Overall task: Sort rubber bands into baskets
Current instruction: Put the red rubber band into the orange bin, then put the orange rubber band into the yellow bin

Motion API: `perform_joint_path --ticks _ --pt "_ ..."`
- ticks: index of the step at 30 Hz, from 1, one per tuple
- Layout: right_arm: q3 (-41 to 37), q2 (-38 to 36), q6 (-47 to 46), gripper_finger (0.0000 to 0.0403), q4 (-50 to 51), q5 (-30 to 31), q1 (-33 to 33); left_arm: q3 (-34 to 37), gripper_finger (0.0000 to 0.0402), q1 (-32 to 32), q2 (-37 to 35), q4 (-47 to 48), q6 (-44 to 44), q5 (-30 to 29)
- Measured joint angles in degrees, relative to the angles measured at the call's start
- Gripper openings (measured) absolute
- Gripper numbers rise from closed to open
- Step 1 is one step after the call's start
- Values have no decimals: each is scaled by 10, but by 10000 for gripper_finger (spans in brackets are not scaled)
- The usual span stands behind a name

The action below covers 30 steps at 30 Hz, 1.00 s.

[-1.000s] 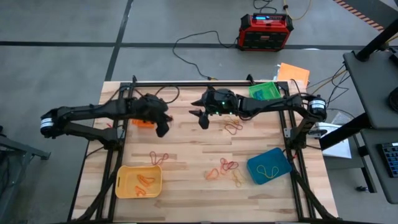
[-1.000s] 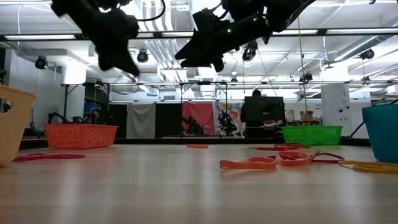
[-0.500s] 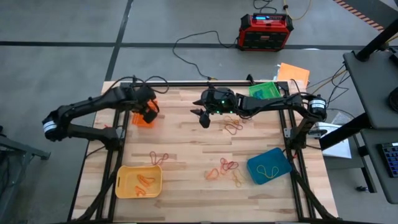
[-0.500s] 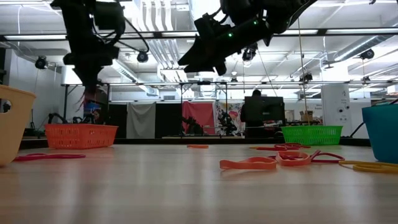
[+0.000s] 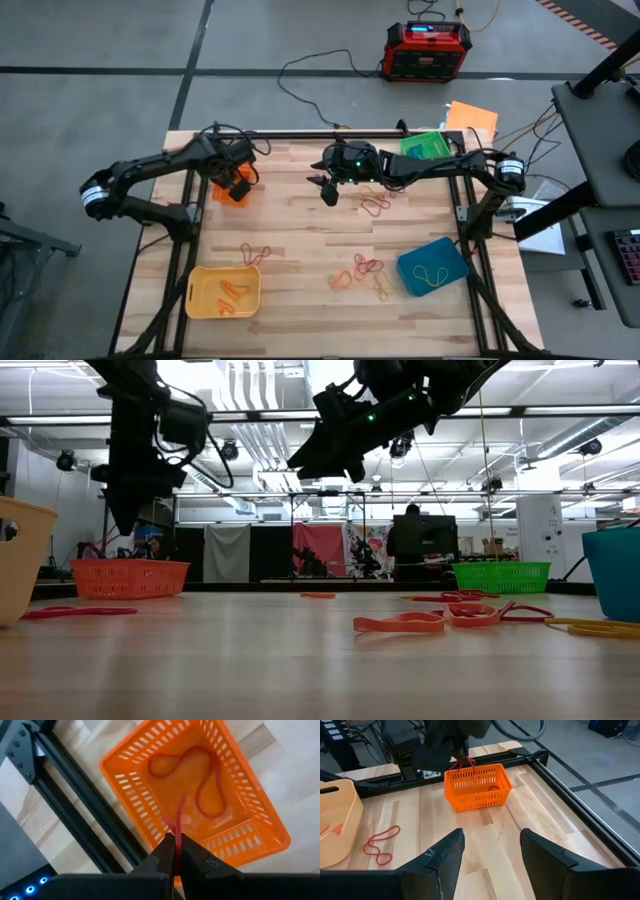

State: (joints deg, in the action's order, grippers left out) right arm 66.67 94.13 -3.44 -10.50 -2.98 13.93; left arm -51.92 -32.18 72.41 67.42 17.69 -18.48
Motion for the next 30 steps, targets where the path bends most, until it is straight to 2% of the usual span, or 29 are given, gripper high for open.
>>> perform_joint_path --ticks 12,19,23,27,30 --pt "-4 0 2 187 11 0 1 0 6 0 53 -4 2 -5" --pt "-5 0 2 187 14 0 1 0 62 0 59 -9 2 -7" --pt "-5 0 5 187 25 0 1 -3 104 3 50 -4 8 -31" --pt "-5 0 5 187 58 0 4 -12 126 43 15 -23 27 -31" --pt "-5 1 -7 187 100 1 4 -9 129 104 -27 -101 17 -31"
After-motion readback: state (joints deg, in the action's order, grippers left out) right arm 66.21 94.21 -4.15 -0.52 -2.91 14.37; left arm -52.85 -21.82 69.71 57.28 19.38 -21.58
